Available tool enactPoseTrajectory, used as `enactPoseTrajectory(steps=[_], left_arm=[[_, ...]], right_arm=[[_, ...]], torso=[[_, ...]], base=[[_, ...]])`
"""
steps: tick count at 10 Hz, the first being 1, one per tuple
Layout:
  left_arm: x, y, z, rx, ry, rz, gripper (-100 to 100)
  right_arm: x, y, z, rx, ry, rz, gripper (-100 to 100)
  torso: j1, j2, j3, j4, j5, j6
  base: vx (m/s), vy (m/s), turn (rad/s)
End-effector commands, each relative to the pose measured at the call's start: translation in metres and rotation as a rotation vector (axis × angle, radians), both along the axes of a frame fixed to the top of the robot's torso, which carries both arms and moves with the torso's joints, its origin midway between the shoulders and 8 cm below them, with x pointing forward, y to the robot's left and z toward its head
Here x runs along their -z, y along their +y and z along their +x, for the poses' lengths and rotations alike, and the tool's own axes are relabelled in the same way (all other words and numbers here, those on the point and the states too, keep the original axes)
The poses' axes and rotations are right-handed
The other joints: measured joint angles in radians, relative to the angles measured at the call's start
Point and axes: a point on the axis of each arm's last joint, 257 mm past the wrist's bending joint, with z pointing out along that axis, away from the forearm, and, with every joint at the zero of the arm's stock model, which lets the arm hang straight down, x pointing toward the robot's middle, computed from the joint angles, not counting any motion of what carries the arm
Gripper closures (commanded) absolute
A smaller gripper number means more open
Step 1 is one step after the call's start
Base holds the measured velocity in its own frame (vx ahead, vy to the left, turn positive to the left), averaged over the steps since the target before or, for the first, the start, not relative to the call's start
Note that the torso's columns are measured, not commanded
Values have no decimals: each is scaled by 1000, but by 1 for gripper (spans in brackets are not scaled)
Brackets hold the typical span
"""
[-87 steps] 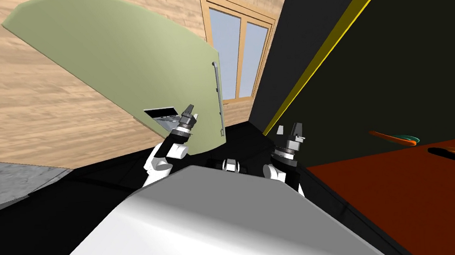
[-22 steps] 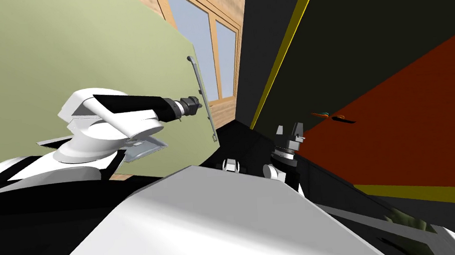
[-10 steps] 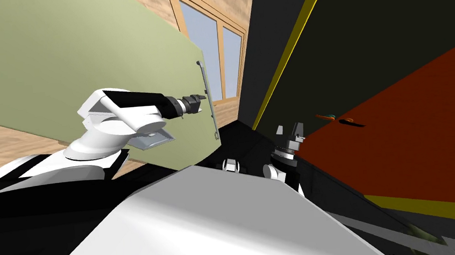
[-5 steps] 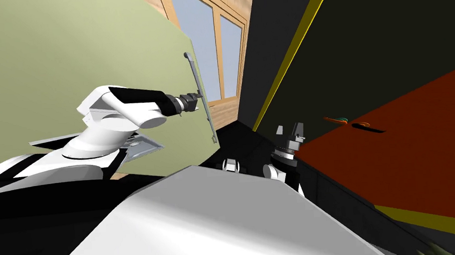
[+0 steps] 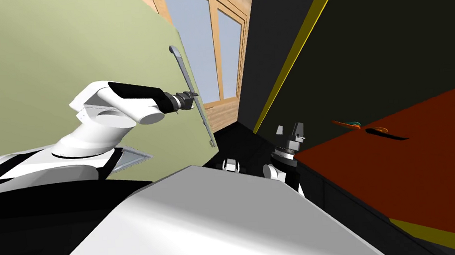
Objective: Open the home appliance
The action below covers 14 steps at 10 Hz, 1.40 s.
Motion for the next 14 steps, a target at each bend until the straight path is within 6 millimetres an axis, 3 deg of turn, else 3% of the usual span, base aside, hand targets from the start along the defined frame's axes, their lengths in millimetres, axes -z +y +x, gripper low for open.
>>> enactPoseTrajectory(steps=[1,2,3,11,12,13,14], left_arm=[[0,0,0,0,0,0,100],[-2,-24,-11,59,0,-5,100],[-2,-26,-12,63,0,-3,100],[-3,-123,-73,317,2,6,100],[-7,-118,-70,297,0,6,100],[-9,-109,-63,275,3,-10,-100],[-10,-102,-57,257,4,-19,-100]], right_arm=[[0,0,0,0,0,0,0],[0,0,0,0,0,0,0],[0,0,0,0,0,0,0],[0,0,0,0,0,0,0],[0,0,0,0,0,0,0],[0,0,0,0,0,0,0],[0,0,0,0,0,0,0]], torso=[[0,4,3,2,0,0],[-1,3,2,3,-1,1],[-6,4,3,2,-3,3],[-2,-6,-3,-1,-1,0],[0,-8,-4,-2,0,0],[1,-13,-7,-3,0,0],[0,-14,-9,-4,0,0]], base=[[13,-1,13],[-130,-23,-85],[-208,12,-77],[-253,7,-75],[-85,3,-14],[-11,-2,5],[23,3,-3]])
